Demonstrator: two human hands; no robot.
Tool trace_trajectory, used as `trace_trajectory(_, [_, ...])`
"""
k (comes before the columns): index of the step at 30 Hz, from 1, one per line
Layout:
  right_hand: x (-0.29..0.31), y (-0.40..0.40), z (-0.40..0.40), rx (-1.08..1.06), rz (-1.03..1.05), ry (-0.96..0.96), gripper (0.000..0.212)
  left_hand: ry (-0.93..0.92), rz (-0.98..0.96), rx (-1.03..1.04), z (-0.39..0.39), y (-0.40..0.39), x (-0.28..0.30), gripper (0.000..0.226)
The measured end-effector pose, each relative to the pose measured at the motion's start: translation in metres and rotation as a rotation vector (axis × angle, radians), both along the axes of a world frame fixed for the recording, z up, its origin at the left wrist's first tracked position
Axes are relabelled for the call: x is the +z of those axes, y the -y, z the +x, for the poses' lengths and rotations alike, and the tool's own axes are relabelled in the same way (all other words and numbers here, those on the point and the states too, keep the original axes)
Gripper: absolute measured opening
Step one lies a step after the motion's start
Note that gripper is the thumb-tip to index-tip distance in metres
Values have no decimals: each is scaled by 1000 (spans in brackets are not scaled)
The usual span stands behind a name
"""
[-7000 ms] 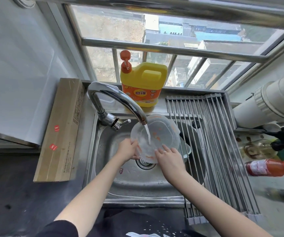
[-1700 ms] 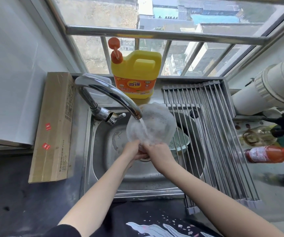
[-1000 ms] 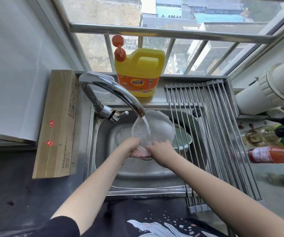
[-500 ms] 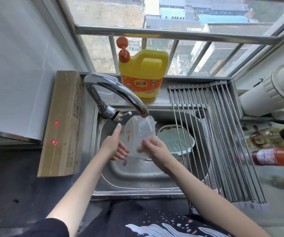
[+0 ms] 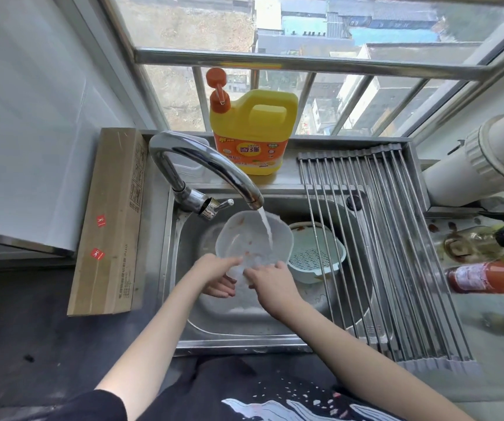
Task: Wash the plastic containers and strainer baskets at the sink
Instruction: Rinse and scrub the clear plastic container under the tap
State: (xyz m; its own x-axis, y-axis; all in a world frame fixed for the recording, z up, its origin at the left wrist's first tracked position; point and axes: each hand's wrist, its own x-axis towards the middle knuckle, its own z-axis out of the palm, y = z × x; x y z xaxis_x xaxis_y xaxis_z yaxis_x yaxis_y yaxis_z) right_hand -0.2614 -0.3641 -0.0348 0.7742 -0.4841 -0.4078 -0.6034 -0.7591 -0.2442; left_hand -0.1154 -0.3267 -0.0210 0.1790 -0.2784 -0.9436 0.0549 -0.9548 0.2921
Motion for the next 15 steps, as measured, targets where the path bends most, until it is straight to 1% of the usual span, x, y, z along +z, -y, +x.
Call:
trace_trajectory(2, [-4, 1, -4, 82, -124, -28, 22, -52, -16, 154, -3, -4, -13, 23])
trace_trajectory(3, [-4, 3, -6, 121, -187, -65, 19, -98, -31, 256, -4, -6, -19, 14])
trace_trajectory(5, [-10, 9, -8, 147, -254, -106, 17, -195, -87, 418, -10, -8, -26, 14])
trace_trajectory(7, [-10, 14, -4, 100, -240, -123, 24, -238, -142, 487, -16, -6, -27, 15])
trace_trajectory(9, [-4, 18, 1, -8, -221, -151, 22, -232, -188, 507, -21, 0, -24, 10])
trace_trajectory(11, [-8, 17, 7, -120, -202, -245, 51, -209, -231, 517, -26, 7, -21, 13])
trace_trajectory(12, [-8, 16, 8, -115, -142, -305, 58, -192, -256, 503, -29, 10, -18, 16])
trace_trajectory(13, [-4, 16, 8, -99, -97, -303, 60, -172, -281, 475, -32, 13, -17, 18])
trace_trajectory(15, [0, 18, 3, -92, 44, -163, 60, -124, -331, 404, -36, 16, -15, 19])
